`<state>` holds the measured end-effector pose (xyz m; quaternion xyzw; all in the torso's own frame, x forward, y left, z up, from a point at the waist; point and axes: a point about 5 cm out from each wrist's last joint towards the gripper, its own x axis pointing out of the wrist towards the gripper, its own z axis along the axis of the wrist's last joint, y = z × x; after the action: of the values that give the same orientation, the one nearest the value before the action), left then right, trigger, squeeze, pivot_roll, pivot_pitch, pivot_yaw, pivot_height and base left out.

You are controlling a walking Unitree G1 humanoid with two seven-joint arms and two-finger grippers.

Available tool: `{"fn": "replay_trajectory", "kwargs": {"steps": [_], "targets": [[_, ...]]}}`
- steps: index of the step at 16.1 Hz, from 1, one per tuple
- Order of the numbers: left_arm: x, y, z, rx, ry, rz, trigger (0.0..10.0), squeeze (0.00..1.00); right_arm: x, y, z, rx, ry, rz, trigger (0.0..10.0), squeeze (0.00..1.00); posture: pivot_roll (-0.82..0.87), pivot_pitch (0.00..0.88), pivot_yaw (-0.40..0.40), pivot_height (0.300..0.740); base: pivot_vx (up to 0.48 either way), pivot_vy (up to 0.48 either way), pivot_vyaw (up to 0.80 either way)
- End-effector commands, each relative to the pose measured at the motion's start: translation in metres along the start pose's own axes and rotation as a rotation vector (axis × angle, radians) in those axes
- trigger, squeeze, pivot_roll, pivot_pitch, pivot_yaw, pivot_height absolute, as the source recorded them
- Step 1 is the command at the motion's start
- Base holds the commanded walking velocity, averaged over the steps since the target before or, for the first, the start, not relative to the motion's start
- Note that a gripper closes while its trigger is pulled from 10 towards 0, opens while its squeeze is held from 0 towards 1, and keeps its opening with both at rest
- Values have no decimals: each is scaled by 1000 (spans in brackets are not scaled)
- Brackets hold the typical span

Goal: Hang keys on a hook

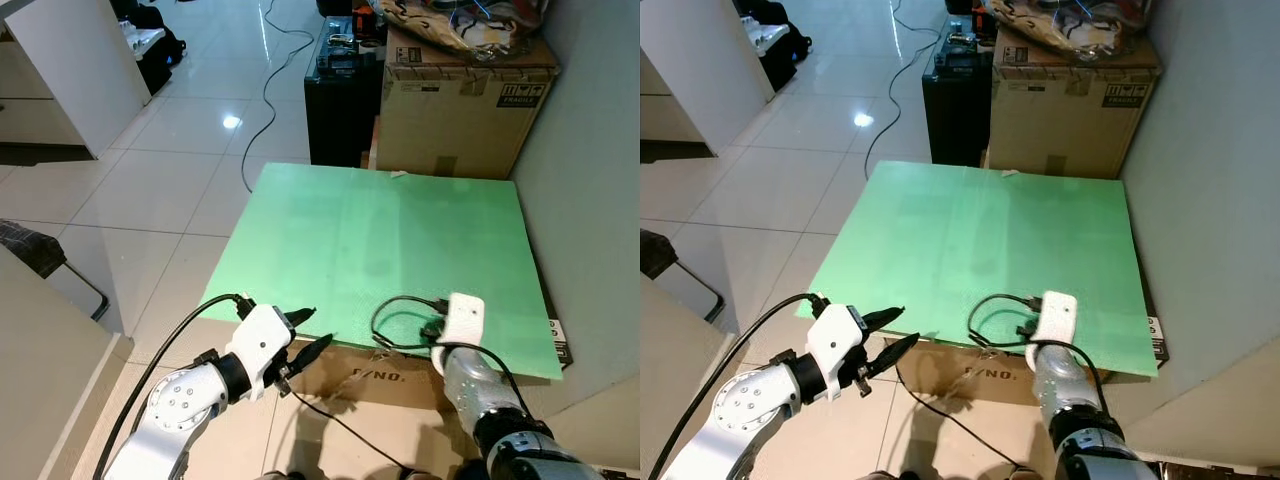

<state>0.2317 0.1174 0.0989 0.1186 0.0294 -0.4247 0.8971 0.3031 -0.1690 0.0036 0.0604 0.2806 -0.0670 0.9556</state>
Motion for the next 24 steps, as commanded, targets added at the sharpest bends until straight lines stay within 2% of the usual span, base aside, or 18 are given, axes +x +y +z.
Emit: {"fn": "replay_trajectory", "kwargs": {"steps": [1,4,7,9,10,13,17,20,22,24], "targets": [[0,1,-2,8,15,1,10000,0,0,6,8,-30,-53,25,0,0,-51,113,123,740,0,0,0],[4,2,-1,5,5,1,10000,0,-3,17,27,-28,-140,67,0,0,-68,106,124,740,0,0,0],[8,3,0,4,-2,0,10000,0,-5,18,36,-26,-175,70,0,0,-74,100,126,740,0,0,0],[10,4,0,3,-7,2,10000,0,-8,19,45,-52,-220,75,0,0,-77,93,126,740,0,0,0],[11,6,1,-30,-19,25,10000,0,-10,21,50,-85,-249,81,0,0,-78,92,126,740,0,0,0],[20,18,8,-182,-78,171,10000,0,-12,24,56,-107,-270,95,0,0,-92,73,121,740,0,0,0],[24,25,6,-243,-75,262,10000,0,-17,28,65,-124,-293,146,0,0,-104,53,113,740,0,0,0],[23,54,-4,-393,-55,563,10000,0,-31,41,79,-165,-295,336,0,0,-123,9,100,740,0,0,0],[20,67,-5,-409,-68,662,10000,0,-34,43,89,-189,-329,369,0,0,-123,0,99,740,0,0,0],[18,73,-3,-400,-77,699,10000,0,-37,49,92,-177,-354,399,0,0,-118,0,101,740,0,0,0]]}}
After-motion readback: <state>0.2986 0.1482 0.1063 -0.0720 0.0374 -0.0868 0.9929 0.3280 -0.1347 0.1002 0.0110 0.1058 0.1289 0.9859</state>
